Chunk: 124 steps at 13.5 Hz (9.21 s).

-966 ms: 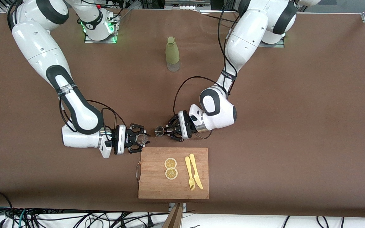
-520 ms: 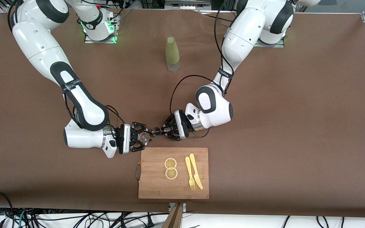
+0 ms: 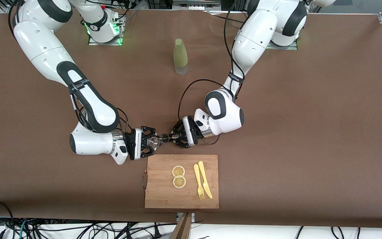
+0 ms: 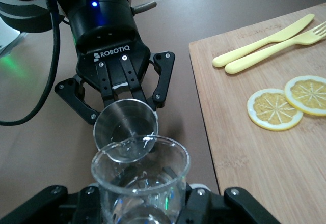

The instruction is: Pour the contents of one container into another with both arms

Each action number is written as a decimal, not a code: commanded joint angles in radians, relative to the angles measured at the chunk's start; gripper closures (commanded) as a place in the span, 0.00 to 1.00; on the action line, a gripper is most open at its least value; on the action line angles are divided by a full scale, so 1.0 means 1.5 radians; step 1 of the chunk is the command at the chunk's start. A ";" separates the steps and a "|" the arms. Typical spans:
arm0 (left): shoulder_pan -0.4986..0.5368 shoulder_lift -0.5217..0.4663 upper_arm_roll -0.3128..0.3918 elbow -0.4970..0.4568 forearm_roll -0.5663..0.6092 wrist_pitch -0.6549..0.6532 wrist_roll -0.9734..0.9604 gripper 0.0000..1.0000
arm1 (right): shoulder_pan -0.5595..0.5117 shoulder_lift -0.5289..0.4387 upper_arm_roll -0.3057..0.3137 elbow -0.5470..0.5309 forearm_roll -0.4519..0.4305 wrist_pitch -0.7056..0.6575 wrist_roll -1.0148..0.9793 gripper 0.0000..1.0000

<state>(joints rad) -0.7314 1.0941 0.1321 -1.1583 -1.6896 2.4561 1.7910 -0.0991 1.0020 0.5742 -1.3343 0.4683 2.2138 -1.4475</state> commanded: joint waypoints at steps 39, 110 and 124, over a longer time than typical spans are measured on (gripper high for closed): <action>0.008 0.014 0.008 0.026 -0.027 -0.003 0.038 1.00 | -0.001 -0.010 0.100 0.055 -0.371 -0.085 0.304 0.73; 0.602 0.122 0.212 0.046 0.200 -0.860 0.469 1.00 | -0.066 0.022 -0.593 0.002 0.391 -0.445 -0.683 0.00; 0.626 -0.092 0.226 0.049 0.417 -0.722 0.421 0.00 | 0.018 -0.290 -0.547 0.119 -0.015 -0.493 0.316 0.00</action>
<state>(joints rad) 0.2124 1.0495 0.4953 -1.0634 -1.1496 1.3210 2.4413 -0.0726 0.6495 -0.3273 -1.1299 0.5782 1.4910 -1.1753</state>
